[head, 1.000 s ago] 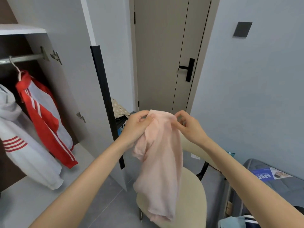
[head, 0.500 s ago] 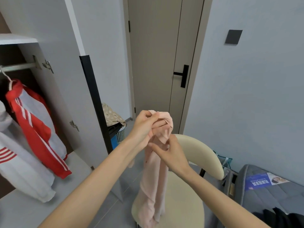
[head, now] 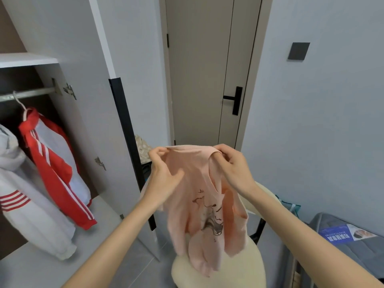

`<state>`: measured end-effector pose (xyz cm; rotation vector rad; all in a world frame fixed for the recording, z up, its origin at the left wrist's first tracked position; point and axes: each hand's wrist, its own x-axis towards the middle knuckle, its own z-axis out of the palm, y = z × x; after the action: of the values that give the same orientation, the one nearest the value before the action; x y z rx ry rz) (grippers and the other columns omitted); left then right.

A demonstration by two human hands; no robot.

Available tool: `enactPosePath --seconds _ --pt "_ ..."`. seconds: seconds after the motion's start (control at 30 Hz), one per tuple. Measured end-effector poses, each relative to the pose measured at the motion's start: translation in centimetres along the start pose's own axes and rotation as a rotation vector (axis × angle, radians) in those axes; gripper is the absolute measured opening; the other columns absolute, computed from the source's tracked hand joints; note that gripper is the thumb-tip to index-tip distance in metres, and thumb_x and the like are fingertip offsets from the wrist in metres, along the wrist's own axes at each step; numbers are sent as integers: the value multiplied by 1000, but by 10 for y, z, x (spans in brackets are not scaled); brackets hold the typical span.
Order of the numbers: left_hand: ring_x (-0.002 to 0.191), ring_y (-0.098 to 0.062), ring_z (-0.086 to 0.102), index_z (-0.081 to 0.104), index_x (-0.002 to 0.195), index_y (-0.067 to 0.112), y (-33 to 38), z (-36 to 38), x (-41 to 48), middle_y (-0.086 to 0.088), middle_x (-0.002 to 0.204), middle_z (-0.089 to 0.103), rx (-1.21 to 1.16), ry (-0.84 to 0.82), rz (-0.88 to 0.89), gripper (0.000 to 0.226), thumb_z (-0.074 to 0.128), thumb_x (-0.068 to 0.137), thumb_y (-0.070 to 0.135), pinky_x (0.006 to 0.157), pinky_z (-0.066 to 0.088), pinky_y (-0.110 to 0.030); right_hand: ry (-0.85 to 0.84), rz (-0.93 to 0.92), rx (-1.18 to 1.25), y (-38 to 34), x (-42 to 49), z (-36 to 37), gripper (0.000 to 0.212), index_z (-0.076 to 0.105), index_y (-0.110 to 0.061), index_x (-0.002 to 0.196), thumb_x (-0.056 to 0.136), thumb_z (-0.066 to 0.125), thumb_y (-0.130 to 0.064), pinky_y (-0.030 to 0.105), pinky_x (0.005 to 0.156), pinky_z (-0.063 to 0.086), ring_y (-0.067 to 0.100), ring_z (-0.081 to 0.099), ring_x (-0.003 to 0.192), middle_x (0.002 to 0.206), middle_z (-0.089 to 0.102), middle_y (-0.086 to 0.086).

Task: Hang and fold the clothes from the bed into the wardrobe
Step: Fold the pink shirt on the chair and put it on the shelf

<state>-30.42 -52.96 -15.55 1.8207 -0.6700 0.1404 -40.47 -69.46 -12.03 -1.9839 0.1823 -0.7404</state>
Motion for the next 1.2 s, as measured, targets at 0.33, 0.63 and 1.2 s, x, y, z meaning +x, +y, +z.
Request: enactPosePath --seconds 0.33,0.63,1.2 --pt "89 -5 55 53 88 25 10 -14 1 13 88 59 43 -372 149 12 64 90 21 77 41 -17 -206 42 -35 -14 2 0 23 68 -21 88 98 47 -15 26 74 45 11 59 80 85 67 -9" --pt "84 5 58 62 95 14 20 -21 -6 16 86 62 -242 -357 -3 18 54 96 30 74 40 -6 -677 376 -175 75 -50 3 34 64 -18 115 85 74 -31 23 94 47 4 58 100 115 64 -3" --pt "94 -6 60 65 101 11 -13 -144 -23 0 98 66 -51 125 -69 14 60 93 21 80 44 -16 -78 308 -58 100 -50 76 34 41 -17 69 101 47 -26 20 55 32 10 37 61 62 41 -7"
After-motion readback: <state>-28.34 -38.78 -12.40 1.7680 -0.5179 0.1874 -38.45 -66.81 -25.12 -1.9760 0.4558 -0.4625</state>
